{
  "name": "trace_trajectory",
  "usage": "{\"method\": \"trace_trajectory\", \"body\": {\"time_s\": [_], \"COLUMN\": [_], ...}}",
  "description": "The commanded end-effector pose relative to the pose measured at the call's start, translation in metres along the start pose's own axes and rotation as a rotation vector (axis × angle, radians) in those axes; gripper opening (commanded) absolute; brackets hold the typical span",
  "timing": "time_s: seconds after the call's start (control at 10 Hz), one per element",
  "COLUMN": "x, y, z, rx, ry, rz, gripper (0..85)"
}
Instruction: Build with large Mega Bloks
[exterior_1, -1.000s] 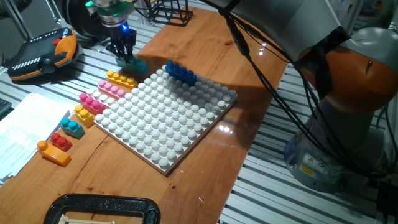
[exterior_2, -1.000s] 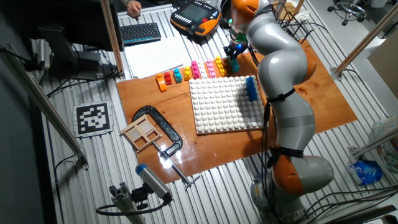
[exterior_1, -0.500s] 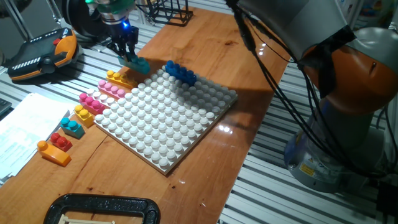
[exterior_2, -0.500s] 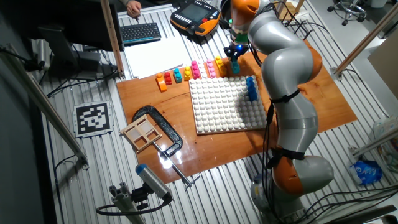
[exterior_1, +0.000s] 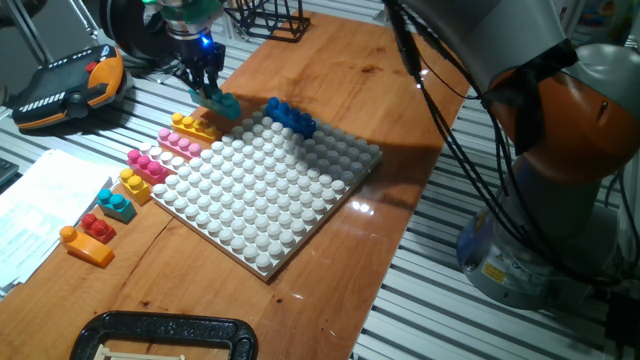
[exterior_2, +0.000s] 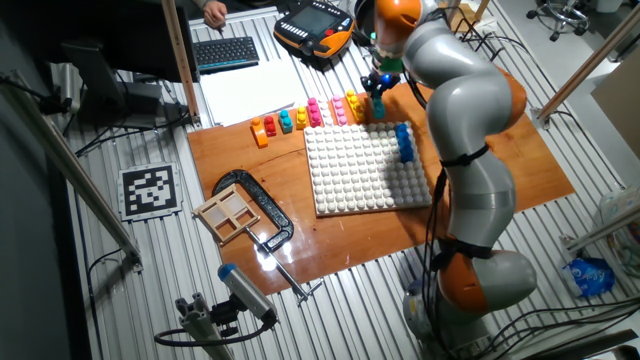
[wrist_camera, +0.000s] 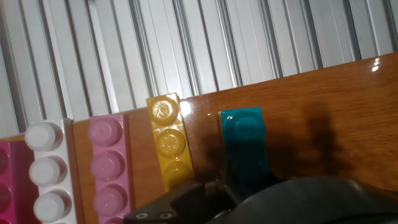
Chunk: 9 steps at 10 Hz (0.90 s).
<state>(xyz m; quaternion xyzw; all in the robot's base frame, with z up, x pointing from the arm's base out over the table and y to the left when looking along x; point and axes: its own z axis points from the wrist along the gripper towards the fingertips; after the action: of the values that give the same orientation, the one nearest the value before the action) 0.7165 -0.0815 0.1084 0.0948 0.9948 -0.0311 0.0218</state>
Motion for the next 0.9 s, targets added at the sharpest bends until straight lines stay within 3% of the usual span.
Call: {"method": "trace_trajectory", "body": {"time_s": [0.0,0.2,0.4,0.6,0.8], "x": [0.000,0.000,0.000,0.000,0.009], "y": [0.000,0.000,0.000,0.000,-0.006], "z": [0.000,0.000,0.000,0.000,-0.024], "rx": [-0.004,-0.008,-0.018,0.006,0.045], "ry": [-0.013,-0.030,-0.018,-0.009,0.024], "rz": [-0.004,-0.011,-0.021,-0.013,-0.021], "gripper": [0.0,0.0,0.0,0.0,0.0]}}
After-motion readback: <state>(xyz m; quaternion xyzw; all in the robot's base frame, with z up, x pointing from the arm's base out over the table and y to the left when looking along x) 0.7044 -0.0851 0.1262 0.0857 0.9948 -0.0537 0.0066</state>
